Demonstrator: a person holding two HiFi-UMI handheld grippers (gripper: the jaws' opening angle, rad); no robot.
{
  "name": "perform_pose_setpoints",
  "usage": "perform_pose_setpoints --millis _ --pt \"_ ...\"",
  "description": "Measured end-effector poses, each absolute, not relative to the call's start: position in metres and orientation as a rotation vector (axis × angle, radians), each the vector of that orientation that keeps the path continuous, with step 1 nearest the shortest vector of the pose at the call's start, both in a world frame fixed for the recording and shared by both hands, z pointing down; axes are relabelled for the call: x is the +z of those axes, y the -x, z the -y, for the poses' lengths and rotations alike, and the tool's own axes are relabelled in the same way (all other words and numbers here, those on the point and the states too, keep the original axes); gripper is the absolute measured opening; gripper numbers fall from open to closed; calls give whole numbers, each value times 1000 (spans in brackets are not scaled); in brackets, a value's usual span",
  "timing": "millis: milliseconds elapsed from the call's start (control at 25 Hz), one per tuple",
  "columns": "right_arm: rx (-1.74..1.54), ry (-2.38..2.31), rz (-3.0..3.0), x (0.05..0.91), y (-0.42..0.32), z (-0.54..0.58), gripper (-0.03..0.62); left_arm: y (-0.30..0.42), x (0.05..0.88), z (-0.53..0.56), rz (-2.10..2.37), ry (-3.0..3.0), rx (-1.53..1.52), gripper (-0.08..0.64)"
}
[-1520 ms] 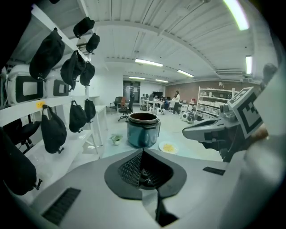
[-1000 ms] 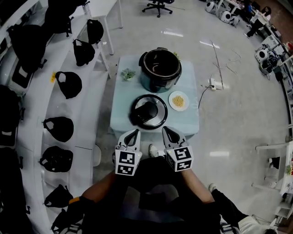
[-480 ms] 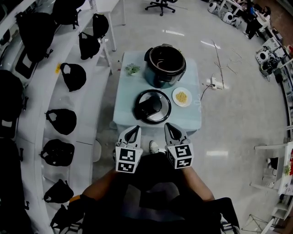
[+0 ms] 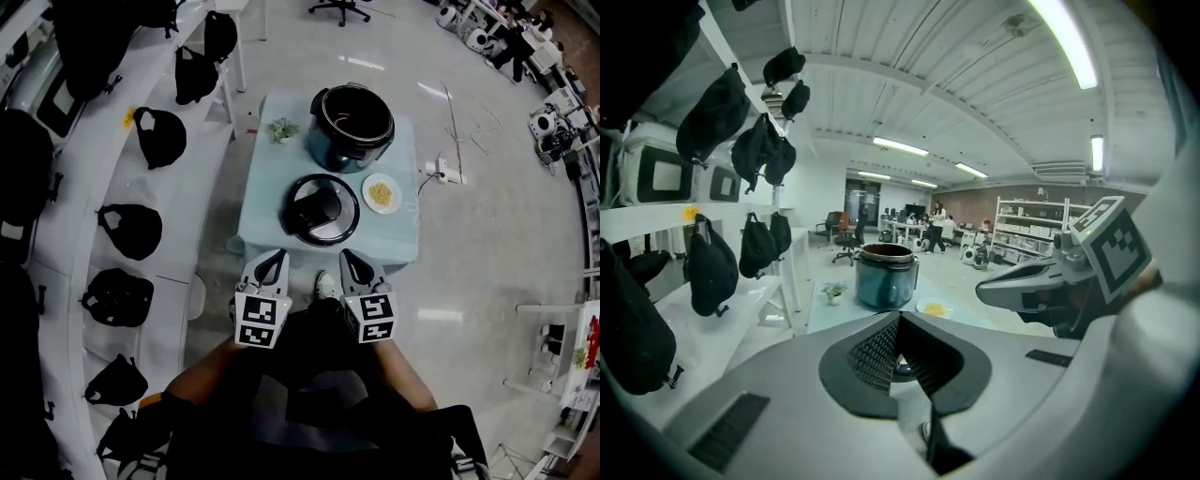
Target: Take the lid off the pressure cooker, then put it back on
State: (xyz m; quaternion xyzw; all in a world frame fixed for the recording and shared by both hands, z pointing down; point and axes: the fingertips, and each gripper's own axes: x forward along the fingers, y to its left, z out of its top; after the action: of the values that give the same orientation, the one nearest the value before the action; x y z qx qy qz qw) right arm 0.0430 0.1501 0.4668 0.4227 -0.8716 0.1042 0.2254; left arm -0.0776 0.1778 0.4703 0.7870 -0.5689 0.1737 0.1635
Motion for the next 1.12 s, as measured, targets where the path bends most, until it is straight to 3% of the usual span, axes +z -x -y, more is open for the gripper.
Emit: perform_pose_setpoints --millis 600,1120 --pt "273 -1068 2366 503 -42 -75 30 89 479 -120 1739 -2127 520 8" --pt "350 -899 2331 572 -25 -9 244 93 523 -66 1820 -1945 629 8"
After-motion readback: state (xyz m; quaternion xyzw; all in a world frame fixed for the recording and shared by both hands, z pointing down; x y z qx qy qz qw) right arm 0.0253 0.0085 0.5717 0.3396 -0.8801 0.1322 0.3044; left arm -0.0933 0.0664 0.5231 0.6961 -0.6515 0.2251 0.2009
